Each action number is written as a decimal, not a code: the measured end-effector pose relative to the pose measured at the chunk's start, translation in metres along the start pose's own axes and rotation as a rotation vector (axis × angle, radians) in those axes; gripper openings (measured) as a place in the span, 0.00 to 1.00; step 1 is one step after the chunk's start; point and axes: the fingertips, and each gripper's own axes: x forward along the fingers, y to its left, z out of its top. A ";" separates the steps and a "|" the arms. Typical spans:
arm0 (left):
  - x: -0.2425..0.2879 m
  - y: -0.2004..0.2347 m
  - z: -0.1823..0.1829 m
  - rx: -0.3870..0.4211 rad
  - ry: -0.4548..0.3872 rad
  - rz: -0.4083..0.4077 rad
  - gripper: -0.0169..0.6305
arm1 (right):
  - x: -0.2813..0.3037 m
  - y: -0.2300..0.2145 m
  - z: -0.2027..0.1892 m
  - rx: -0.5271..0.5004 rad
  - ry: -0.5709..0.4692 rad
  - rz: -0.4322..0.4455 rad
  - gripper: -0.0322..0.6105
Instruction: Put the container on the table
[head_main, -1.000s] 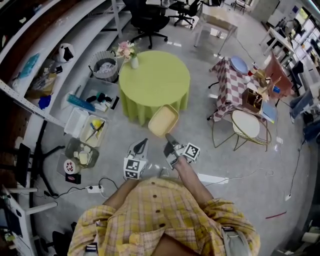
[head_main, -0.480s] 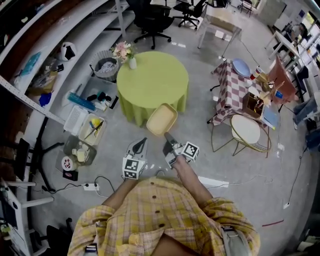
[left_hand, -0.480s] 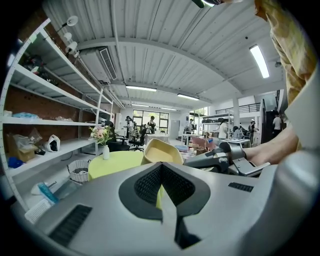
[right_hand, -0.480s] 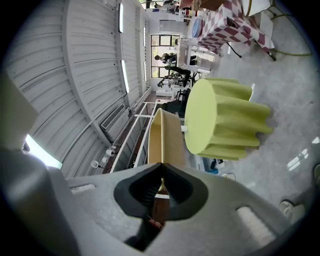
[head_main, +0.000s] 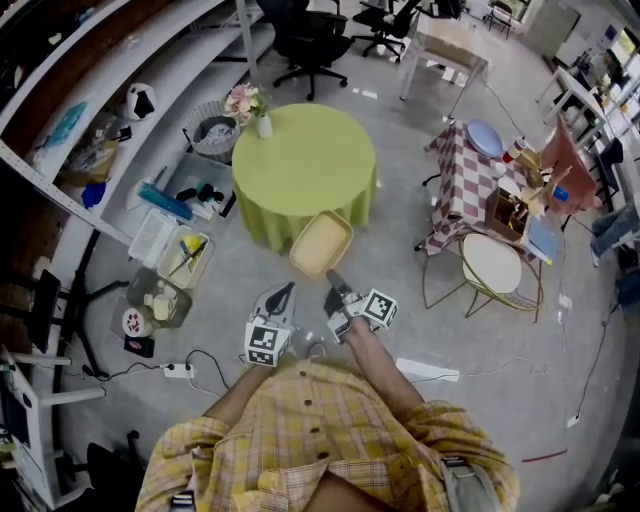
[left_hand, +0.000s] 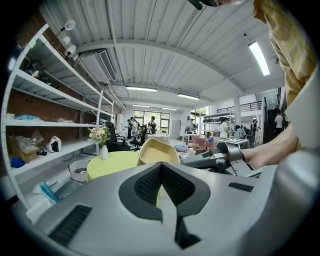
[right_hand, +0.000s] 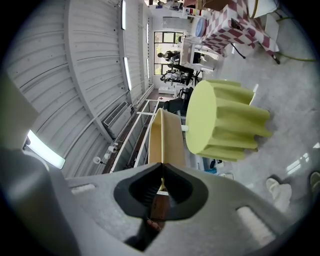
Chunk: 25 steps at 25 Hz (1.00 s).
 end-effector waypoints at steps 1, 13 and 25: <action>0.000 -0.002 -0.001 -0.002 0.002 -0.003 0.03 | -0.001 -0.001 0.000 0.007 -0.002 0.009 0.07; 0.024 0.013 -0.004 -0.033 -0.020 -0.010 0.03 | 0.015 -0.014 0.017 0.015 -0.028 -0.013 0.07; 0.100 0.074 0.013 -0.057 -0.050 -0.032 0.03 | 0.080 -0.025 0.073 -0.004 -0.064 -0.021 0.07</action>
